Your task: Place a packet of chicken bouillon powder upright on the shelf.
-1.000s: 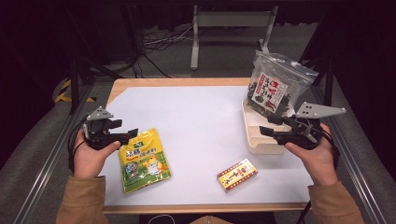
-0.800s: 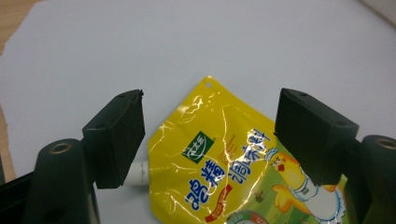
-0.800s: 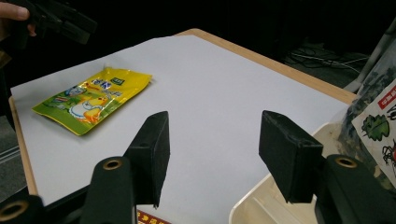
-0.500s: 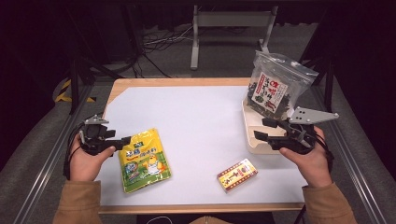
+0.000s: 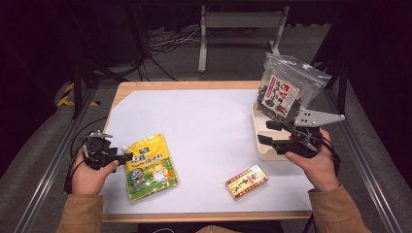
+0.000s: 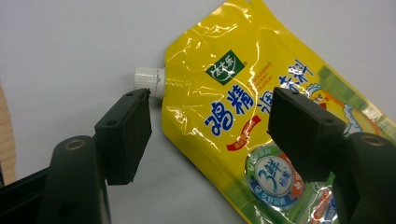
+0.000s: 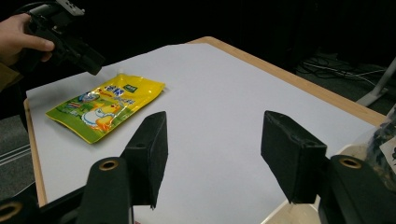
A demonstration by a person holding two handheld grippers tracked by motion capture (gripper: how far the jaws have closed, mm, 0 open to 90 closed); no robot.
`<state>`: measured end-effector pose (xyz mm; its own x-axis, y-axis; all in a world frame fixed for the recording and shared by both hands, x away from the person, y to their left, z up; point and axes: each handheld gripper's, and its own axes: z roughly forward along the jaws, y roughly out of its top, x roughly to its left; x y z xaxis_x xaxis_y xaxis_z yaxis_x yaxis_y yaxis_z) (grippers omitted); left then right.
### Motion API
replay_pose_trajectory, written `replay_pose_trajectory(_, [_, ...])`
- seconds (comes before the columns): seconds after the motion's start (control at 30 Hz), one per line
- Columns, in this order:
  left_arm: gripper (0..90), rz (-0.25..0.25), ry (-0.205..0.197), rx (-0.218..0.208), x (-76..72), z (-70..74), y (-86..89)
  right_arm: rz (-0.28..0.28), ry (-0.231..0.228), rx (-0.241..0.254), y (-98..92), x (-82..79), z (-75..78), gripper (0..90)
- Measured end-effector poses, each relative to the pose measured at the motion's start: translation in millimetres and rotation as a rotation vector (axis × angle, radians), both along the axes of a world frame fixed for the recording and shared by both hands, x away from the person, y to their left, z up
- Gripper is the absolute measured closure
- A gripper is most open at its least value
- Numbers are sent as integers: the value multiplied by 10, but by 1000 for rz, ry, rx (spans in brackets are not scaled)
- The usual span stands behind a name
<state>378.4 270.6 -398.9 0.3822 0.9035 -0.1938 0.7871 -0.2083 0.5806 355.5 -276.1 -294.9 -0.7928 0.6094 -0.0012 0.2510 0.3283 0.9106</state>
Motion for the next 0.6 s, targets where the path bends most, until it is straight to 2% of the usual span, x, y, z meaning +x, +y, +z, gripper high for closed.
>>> replay_pose_trajectory(0.27, [322, 43, 58, -54, 2, -135, 52, 5, 2, 7, 20, 4, 6, 408])
replay_pose_trajectory(0.3, [324, 42, 61, -50, 2, -147, 65, 5, 2, 7, 22, 4, 6, 407])
replay_pose_trajectory(0.43, [346, 55, 117, -79, -12, -208, 84, 10, 3, 11, 39, 16, 5, 403])
replay_pose_trajectory(0.6, [360, 64, 149, -101, -13, -255, 90, 15, 6, 10, 64, 26, -2, 397])
